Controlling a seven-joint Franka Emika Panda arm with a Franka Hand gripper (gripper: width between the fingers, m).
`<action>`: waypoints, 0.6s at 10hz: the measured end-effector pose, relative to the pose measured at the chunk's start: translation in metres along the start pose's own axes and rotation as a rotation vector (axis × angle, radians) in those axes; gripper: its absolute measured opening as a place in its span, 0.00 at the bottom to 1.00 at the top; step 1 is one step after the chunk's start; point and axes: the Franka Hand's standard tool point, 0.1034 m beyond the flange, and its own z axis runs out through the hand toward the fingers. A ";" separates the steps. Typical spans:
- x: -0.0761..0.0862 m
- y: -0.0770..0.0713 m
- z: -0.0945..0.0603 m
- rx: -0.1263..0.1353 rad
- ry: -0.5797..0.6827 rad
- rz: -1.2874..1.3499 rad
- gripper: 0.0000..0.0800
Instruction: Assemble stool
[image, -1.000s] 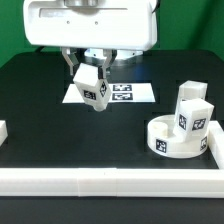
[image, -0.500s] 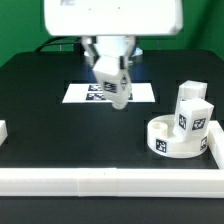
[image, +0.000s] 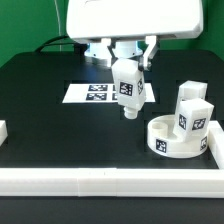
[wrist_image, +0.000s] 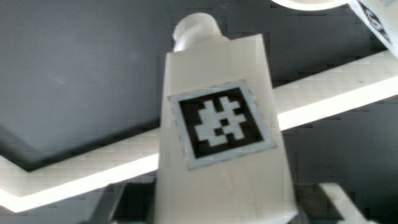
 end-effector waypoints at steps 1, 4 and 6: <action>-0.008 -0.010 -0.002 0.009 -0.005 0.001 0.41; -0.024 -0.028 -0.002 0.019 -0.017 -0.029 0.41; -0.025 -0.027 -0.002 0.018 -0.018 -0.030 0.41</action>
Offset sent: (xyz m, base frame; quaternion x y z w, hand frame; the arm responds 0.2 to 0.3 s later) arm 0.0000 0.0000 0.0000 0.0000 0.0000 0.0000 1.0000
